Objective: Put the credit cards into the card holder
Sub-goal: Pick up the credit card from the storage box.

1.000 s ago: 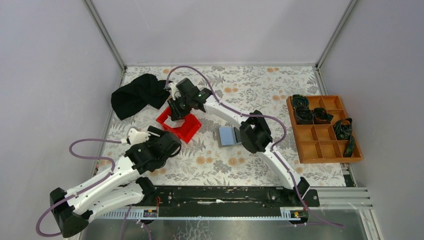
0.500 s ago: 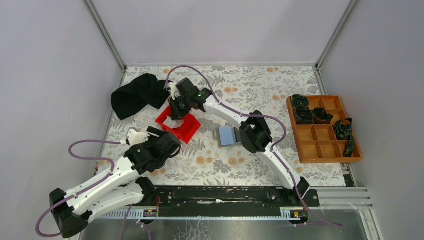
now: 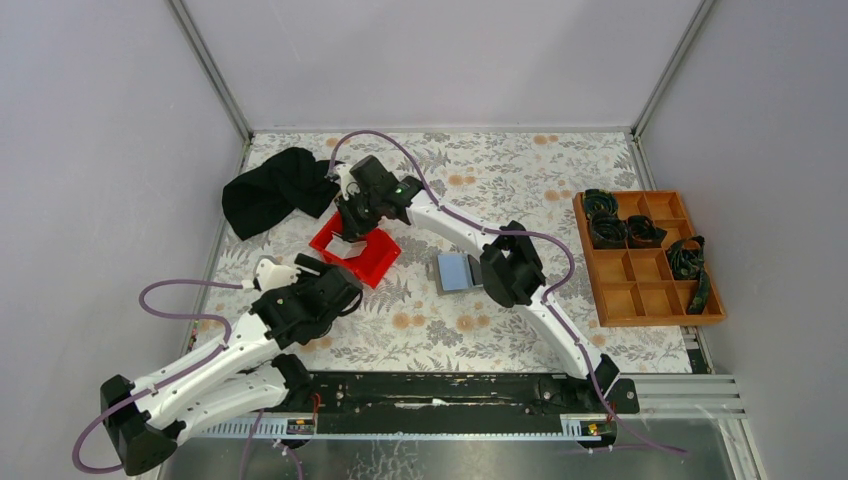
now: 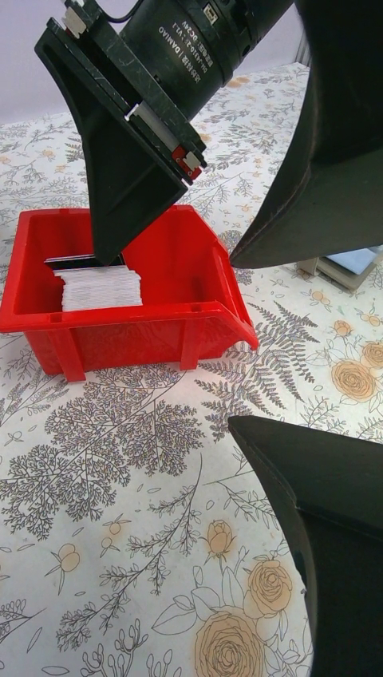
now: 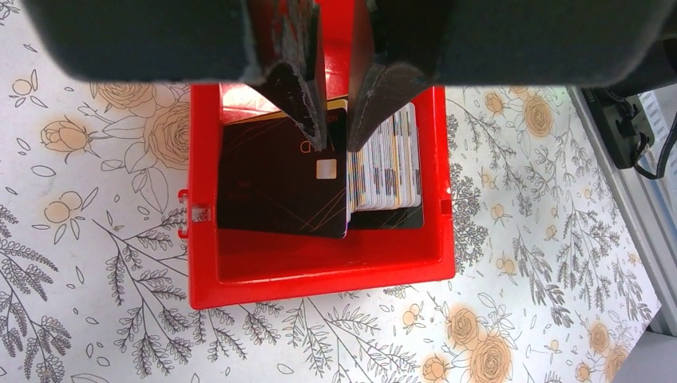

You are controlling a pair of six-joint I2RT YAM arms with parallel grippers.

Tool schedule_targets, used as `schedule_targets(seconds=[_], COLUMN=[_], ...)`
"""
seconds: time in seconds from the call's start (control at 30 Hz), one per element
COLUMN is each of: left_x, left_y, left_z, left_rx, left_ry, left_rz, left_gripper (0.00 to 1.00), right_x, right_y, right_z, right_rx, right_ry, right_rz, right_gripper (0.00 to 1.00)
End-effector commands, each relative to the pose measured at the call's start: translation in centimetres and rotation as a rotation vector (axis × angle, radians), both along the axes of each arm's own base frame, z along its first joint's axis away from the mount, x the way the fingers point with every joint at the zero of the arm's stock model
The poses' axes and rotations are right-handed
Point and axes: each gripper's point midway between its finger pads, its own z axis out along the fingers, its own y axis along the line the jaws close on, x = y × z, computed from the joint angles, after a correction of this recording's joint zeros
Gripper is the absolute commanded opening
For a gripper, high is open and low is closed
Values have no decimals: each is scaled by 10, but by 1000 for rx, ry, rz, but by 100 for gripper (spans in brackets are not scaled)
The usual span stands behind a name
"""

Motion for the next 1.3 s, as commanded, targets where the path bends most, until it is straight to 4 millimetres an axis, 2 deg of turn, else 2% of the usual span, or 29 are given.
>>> schedule_targets(seconds=[0.0,0.43,1.27], left_x=[-1,-1,-1], left_y=[8,7,9], left_z=[1,0,-1], left_rx=[33,30,33], left_ry=[-7,-6,-12], left_rz=[22,19,24], left_gripper=[75,75,75], right_x=[-12,-16,-7], right_y=[8,5,1], right_z=[60,53,59], right_rx=[85,69,53], right_ry=[-61,-42,-87], right_rz=[35,42,15], right_gripper=[21,25,19])
